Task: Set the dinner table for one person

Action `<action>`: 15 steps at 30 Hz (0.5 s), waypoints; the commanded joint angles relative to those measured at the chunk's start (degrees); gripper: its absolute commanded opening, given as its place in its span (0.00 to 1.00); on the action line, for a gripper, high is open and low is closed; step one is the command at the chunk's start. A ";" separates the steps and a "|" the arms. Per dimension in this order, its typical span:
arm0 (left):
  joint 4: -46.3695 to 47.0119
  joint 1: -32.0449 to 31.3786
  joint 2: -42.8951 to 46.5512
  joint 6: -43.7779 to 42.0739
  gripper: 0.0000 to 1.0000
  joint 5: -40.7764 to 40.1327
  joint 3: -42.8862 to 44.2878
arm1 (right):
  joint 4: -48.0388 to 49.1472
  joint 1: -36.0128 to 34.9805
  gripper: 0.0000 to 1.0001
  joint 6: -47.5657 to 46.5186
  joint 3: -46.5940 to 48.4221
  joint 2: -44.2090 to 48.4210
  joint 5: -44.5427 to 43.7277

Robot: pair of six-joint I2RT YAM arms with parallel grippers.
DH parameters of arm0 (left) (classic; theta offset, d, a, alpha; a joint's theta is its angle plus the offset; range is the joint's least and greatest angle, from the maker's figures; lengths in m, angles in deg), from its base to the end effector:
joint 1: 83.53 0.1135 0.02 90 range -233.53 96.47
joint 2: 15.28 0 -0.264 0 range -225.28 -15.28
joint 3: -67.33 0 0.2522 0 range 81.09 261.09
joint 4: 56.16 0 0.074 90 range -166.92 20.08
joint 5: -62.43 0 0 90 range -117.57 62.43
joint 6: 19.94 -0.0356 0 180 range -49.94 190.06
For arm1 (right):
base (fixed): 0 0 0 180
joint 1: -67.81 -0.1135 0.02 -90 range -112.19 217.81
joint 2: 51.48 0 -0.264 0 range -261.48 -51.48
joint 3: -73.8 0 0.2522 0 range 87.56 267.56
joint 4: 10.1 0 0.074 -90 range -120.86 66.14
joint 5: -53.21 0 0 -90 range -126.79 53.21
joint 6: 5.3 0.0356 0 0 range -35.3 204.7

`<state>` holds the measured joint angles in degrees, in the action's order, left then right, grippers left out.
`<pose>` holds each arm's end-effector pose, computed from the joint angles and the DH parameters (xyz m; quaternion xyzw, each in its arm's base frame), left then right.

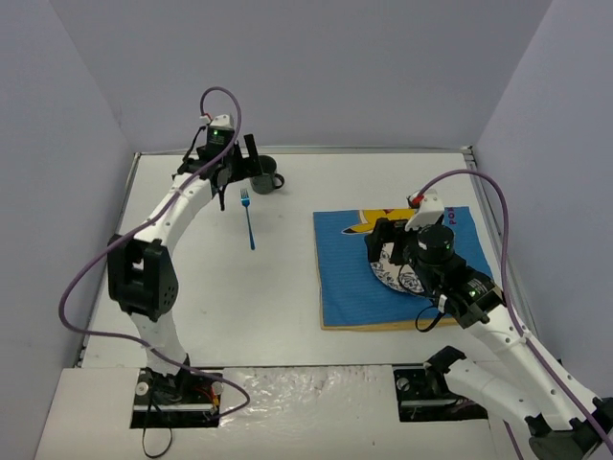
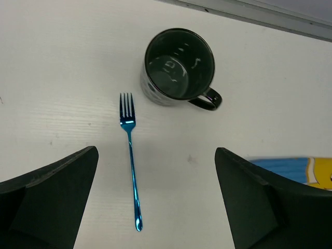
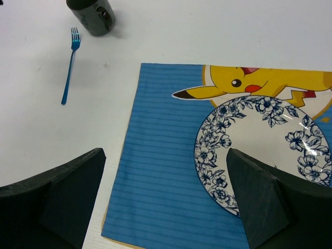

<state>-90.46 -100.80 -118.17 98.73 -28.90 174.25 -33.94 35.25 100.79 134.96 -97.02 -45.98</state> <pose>0.4062 -0.1254 0.3333 -0.0919 0.8623 -0.1850 0.4624 0.1598 0.0953 0.3542 -0.0560 0.7533 0.2136 0.6195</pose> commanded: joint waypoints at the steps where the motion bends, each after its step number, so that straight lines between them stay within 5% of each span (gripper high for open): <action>1: -2.93 2.37 -7.92 -4.42 0.91 1.21 9.90 | 4.95 0.24 1.00 -1.34 1.30 -1.04 3.64; 15: -6.72 6.28 -29.02 -9.73 0.74 5.92 34.51 | 5.34 0.12 1.00 -3.16 0.18 -3.97 7.03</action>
<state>-97.63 -95.73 -148.37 90.96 -24.63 202.54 -32.91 35.25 98.89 134.94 -100.11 -40.16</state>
